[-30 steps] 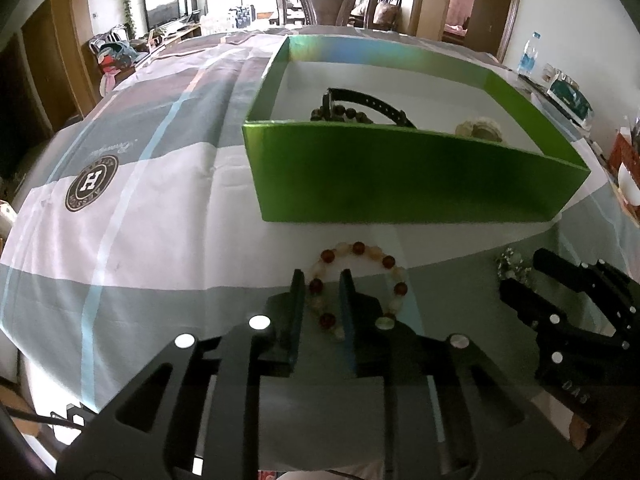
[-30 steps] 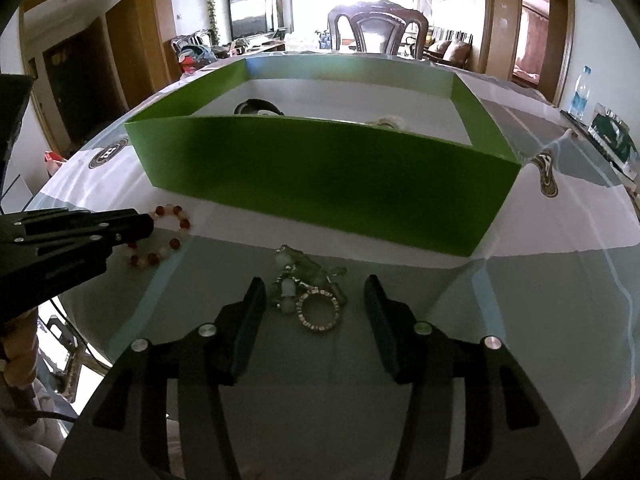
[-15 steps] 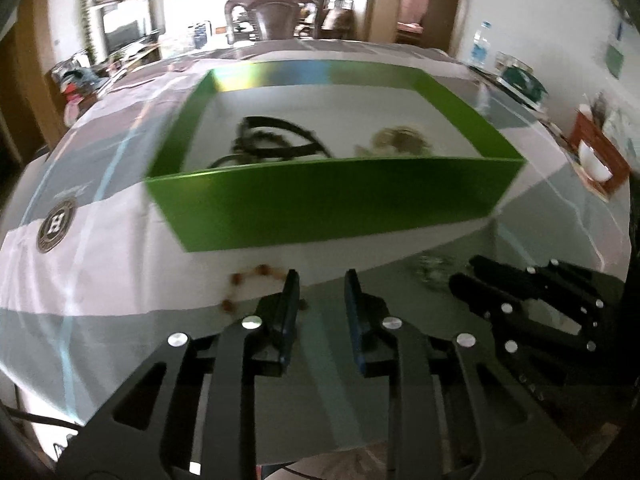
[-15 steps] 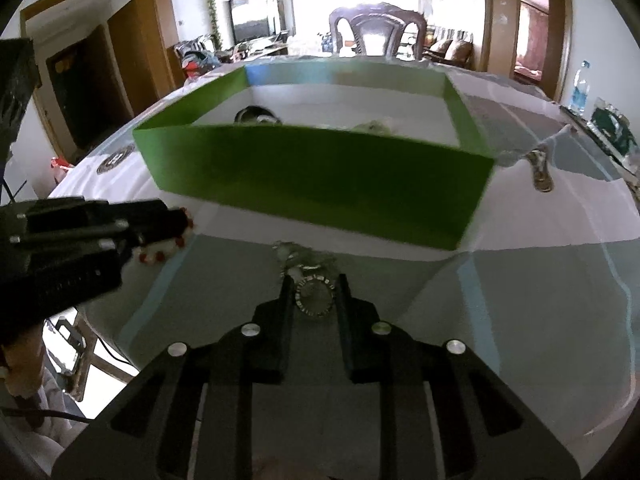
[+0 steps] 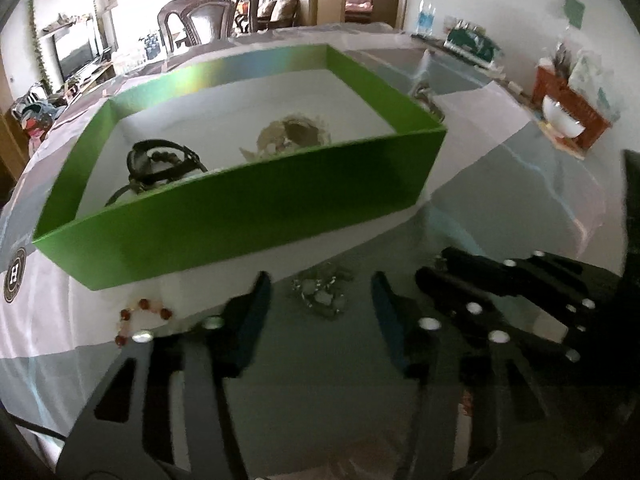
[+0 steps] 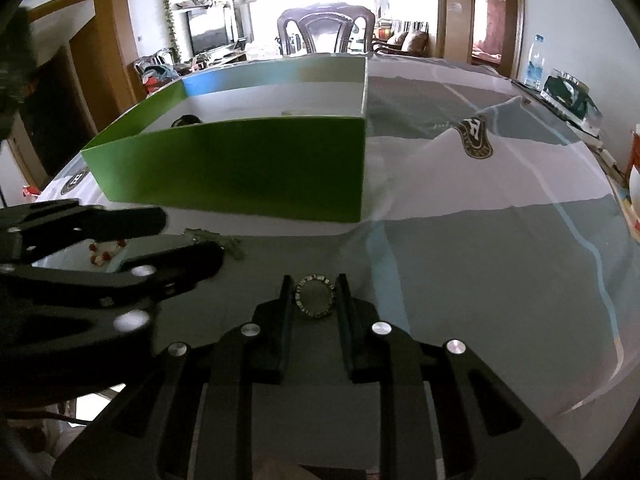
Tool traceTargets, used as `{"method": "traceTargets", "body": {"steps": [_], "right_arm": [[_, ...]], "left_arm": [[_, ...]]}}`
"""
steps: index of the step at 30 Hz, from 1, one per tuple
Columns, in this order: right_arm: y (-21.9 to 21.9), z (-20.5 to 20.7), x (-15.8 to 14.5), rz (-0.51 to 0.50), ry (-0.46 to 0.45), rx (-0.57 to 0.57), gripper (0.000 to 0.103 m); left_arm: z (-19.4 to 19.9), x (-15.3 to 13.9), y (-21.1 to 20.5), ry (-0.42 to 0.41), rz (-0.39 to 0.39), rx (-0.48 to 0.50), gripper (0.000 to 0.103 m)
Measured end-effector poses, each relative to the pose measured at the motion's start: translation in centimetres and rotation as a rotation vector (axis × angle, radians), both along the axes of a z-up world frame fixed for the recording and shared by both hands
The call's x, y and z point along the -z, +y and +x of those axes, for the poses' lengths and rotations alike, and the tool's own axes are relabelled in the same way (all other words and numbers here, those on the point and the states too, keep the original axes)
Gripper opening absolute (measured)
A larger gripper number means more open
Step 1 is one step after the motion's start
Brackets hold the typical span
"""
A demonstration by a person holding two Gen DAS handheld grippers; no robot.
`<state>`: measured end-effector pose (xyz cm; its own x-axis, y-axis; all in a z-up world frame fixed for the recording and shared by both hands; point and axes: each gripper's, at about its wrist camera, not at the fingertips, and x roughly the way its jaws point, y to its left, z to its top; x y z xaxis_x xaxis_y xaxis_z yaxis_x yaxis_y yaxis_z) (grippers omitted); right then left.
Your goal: Organize jewelry
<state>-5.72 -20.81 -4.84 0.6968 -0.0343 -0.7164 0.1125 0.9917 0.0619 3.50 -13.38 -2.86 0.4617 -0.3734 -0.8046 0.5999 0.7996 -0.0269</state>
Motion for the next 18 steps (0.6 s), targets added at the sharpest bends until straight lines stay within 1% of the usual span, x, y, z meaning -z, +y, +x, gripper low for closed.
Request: {"method": "traceTargets", "body": {"steps": [2,3,4,5,6,7,11,15,18], "right_arm": [[0.1,0.0,0.0,-0.003,-0.004,-0.003,0.021],[0.0,0.0,0.0,0.003,-0.005,-0.006,0.021],[0.0,0.2,0.0,0.005,-0.006,-0.008,0.021],[0.0,0.2,-0.1,0.005,-0.007,-0.009,0.021],[0.1,0.2,-0.1,0.006,-0.007,-0.01,0.021],[0.1,0.3,0.0,0.009,-0.008,-0.012,0.021],[0.4,0.5,0.0,0.018,-0.011,-0.027,0.021],[0.5,0.7,-0.3,0.01,-0.013,-0.022,0.021],[0.4,1.0,-0.3,0.009,-0.011,-0.017,0.021]], "left_arm": [[0.5,0.7,-0.3,0.018,0.016,-0.013,0.025],[0.6,0.8,-0.3,0.011,0.025,-0.019,0.024],[0.6,0.9,-0.3,0.007,0.027,-0.021,0.021],[0.6,0.9,-0.2,0.004,0.029,-0.021,0.015],[0.5,0.7,-0.1,-0.004,0.03,-0.026,0.013],[0.6,0.7,0.1,-0.005,0.03,-0.034,0.006],[1.0,0.5,1.4,-0.008,0.027,-0.075,0.002],[1.1,0.2,2.6,-0.008,0.011,-0.101,0.002],[1.1,-0.2,2.9,-0.006,-0.015,-0.098,0.003]]}}
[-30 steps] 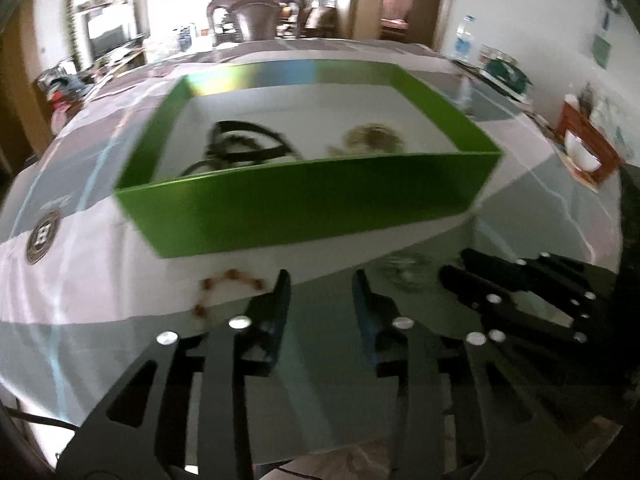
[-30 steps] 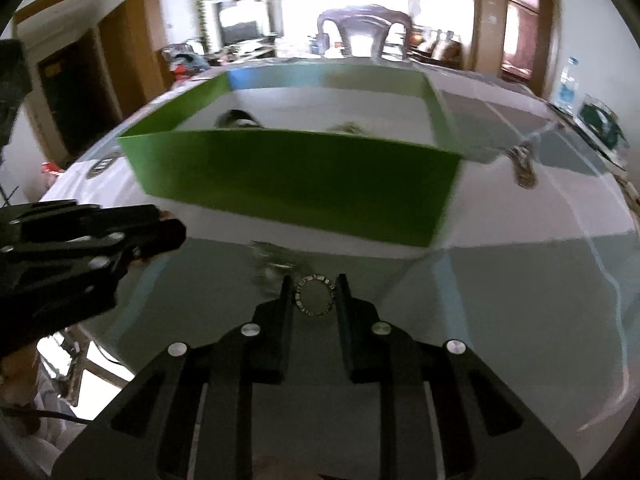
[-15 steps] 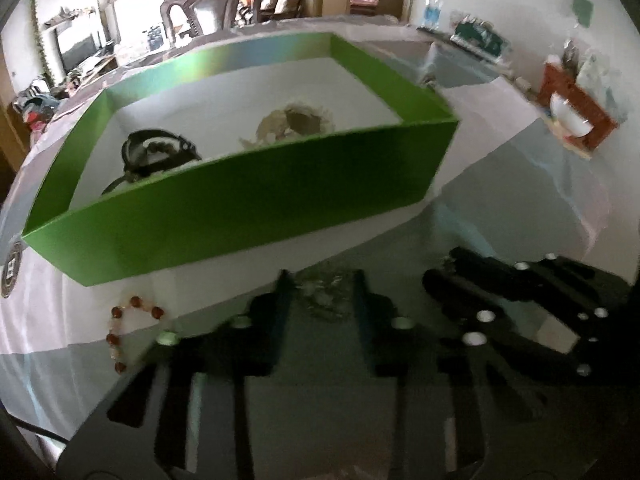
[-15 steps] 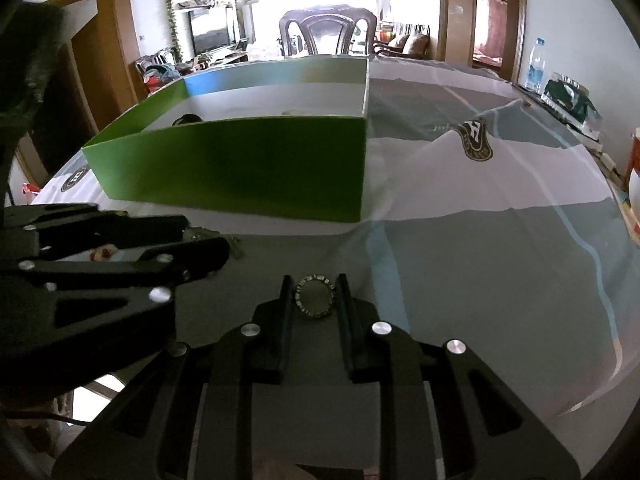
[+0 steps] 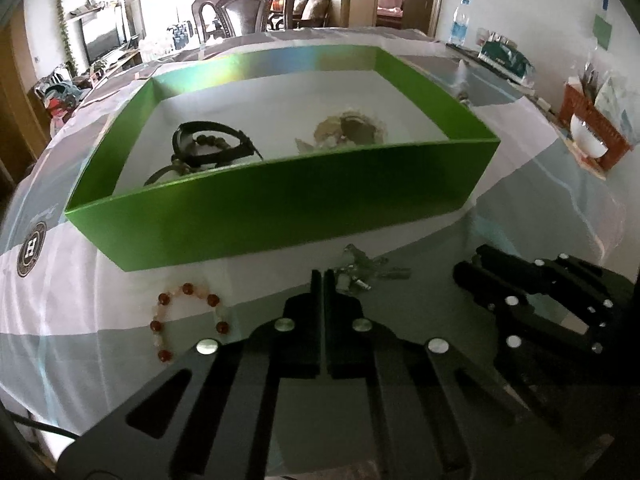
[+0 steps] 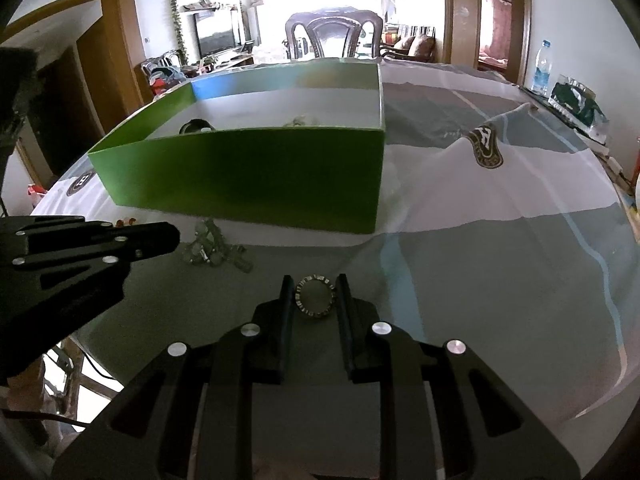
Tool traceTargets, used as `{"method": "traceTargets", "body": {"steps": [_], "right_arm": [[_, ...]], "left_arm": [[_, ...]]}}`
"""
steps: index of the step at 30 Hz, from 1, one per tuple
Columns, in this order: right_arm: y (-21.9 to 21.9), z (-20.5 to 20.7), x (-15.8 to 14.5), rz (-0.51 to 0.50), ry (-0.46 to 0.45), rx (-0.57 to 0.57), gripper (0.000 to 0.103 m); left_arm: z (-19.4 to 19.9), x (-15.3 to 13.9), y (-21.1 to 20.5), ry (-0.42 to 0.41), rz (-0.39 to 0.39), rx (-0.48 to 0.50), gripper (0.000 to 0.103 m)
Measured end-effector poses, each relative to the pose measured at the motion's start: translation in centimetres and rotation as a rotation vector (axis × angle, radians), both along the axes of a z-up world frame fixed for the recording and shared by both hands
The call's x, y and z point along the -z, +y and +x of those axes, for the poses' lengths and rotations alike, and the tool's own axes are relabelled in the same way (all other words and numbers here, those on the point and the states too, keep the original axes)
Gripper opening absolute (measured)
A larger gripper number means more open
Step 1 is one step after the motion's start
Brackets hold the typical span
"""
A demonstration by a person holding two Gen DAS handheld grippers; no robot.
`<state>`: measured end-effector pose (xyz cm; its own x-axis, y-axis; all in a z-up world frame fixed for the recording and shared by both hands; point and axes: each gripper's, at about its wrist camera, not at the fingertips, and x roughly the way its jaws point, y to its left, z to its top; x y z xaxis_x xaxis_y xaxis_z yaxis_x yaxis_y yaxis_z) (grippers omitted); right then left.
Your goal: Organize jewelry
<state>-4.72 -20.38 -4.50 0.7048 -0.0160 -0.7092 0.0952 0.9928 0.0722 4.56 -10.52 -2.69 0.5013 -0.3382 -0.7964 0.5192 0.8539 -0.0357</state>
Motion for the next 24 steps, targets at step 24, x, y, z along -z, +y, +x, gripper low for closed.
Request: {"method": "traceTargets", "body": {"steps": [24], "right_arm": [[1.3,0.4,-1.4,-0.009,-0.044,-0.044,0.021]], "left_arm": [[0.1,-1.1,1.2,-0.047,-0.009,-0.031,0.011]]}}
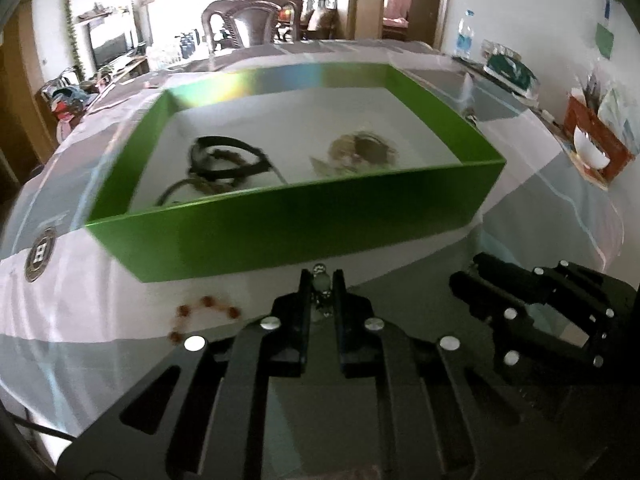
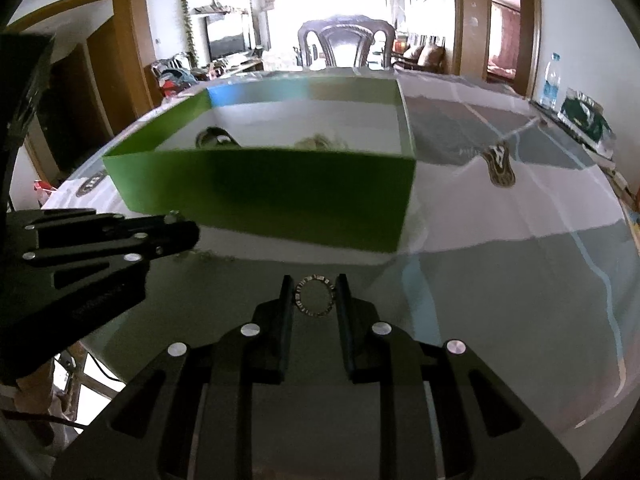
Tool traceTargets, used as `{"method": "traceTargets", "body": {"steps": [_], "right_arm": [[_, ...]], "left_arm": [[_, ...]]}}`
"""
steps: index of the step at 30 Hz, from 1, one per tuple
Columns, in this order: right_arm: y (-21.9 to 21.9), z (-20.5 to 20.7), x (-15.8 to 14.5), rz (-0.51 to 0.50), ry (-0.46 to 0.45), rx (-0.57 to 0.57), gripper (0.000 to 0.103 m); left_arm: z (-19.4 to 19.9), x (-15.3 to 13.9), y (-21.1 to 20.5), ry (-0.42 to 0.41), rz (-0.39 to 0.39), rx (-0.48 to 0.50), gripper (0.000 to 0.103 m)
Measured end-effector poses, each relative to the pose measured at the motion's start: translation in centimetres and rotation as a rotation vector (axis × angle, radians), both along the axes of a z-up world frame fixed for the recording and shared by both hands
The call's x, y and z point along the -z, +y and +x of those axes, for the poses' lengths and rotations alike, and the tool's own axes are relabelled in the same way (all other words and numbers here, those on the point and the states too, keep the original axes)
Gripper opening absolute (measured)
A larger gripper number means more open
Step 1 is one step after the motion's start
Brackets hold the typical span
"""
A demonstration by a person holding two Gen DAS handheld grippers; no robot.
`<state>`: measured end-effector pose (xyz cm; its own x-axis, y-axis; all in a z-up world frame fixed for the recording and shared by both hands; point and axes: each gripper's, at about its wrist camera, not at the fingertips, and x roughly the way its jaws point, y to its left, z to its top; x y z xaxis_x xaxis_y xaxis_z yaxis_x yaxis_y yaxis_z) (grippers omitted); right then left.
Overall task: Organize jewelry
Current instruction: 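Carry both charms into the green box and open both grippers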
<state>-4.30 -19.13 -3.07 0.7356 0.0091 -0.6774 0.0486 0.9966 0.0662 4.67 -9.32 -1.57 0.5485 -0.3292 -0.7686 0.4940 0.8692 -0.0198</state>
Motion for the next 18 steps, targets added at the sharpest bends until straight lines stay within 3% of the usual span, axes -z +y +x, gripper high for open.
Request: {"method": "traceTargets", "body": {"steps": [10,18], "right_arm": [[1.0,0.4,-4.8,-0.012,-0.149,-0.034,0.021],[1.1,4.0,-7.9,-0.049,-0.22,-0.025,0.021]], "left_arm": [[-0.6,-5.9,4.5,-0.14,-0.079,-0.081,0.011],[1.7,-9.2,4.6,-0.227,-0.097,-0.121,0.011]]}}
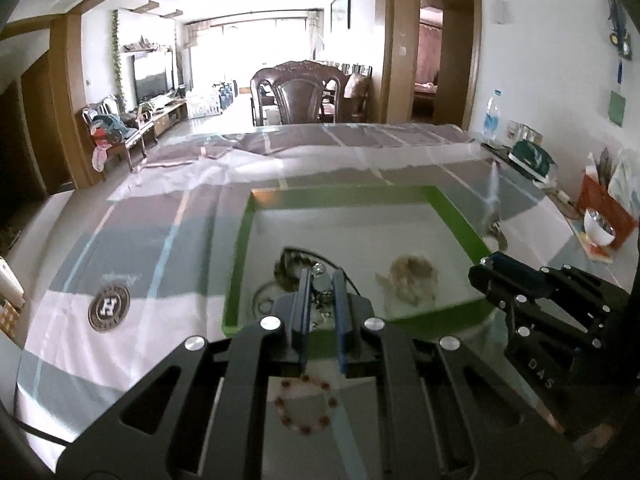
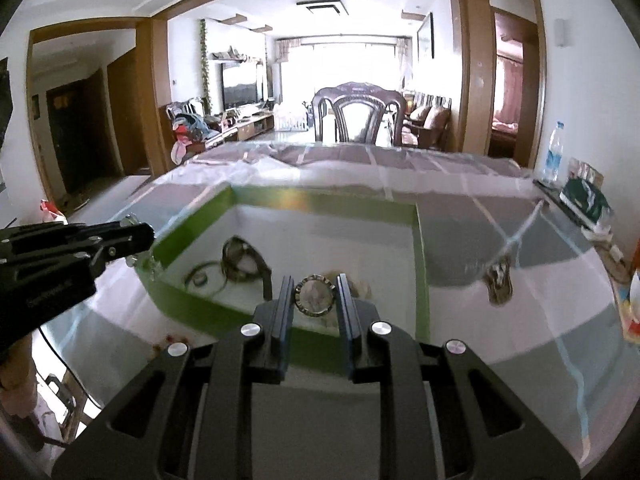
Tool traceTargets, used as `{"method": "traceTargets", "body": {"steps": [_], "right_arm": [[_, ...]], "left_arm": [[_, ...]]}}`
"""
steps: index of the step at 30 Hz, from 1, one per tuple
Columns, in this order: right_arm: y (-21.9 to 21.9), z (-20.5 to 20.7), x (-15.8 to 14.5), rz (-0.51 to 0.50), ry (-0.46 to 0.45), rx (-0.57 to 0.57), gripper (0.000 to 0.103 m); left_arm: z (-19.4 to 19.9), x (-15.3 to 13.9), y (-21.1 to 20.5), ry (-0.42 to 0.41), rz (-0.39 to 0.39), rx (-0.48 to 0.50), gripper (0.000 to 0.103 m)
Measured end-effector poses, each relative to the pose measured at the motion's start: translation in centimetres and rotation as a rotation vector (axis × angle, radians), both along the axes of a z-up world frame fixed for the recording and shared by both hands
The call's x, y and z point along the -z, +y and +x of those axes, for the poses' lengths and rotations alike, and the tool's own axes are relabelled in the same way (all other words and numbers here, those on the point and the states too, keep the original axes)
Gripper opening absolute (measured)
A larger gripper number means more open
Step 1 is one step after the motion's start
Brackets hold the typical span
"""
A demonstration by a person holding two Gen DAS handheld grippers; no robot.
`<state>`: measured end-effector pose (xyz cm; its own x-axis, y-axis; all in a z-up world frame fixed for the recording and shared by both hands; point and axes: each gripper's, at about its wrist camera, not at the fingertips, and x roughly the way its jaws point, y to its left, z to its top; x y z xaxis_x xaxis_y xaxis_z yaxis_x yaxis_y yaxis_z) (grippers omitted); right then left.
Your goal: Organize jewelry
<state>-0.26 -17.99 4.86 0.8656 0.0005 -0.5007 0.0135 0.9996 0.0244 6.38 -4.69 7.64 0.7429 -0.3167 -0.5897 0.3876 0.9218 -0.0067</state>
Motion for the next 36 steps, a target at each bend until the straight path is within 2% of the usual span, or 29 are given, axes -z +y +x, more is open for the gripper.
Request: {"method": "traceTargets", "body": {"steps": [5,12,13,14,15,16,21,25,28,30,34,36], "right_arm": [[-0.3,3.5,-0.4,0.005,0.011,0.005,0.021],[-1.0,8.3,2.7,0.031,0.13,0.018,0.021],[-1.0,8.6,3.0,0.03,0.14,0.025,0.023],[-0.9,8.7,3.4,0.026,0.149,0.029,0.035],[-0.9,8.7,3.6,0.024,0.157,0.037,0.05],[-1.0,8.3,3.6,0.026,0.146,0.041,0.051],[-0.7,4.4,2.0,0.034,0.079,0.024,0.051],[0.5,0.6,1.5,0.058,0.072,-0.069,0.05],[2.3,-0.5,2.9,0.074,0.139,-0.163,0.04],[3.7,0.3,4.6,0.083,0.21,-0.218,0.03],[5.8,2.4,7.7,0.104,0.312,-0.256,0.026],[6.5,3.2,8.9,0.101,0.345,-0.257,0.026]], "left_arm": [[3.3,-0.2,-0.8,-0.013,0.002,-0.027,0.011],[7.8,2.1,-2.1,0.033,0.027,-0.037,0.013],[8.3,2.5,-2.3,0.04,0.026,-0.031,0.022],[8.6,2.8,-2.4,0.047,0.028,-0.026,0.044],[8.7,2.9,-2.4,0.048,0.029,-0.025,0.053],[8.6,3.0,-2.3,0.039,0.03,-0.029,0.056],[5.6,2.2,-0.1,0.004,0.046,-0.047,0.056],[2.3,2.6,2.9,-0.002,0.056,-0.054,0.056],[1.2,4.7,4.9,0.064,0.079,-0.079,0.055],[1.3,7.0,5.6,0.139,0.114,-0.085,0.047],[1.3,9.5,6.3,0.257,0.088,-0.082,0.043],[0.7,9.9,6.4,0.266,0.08,-0.07,0.043]]}}
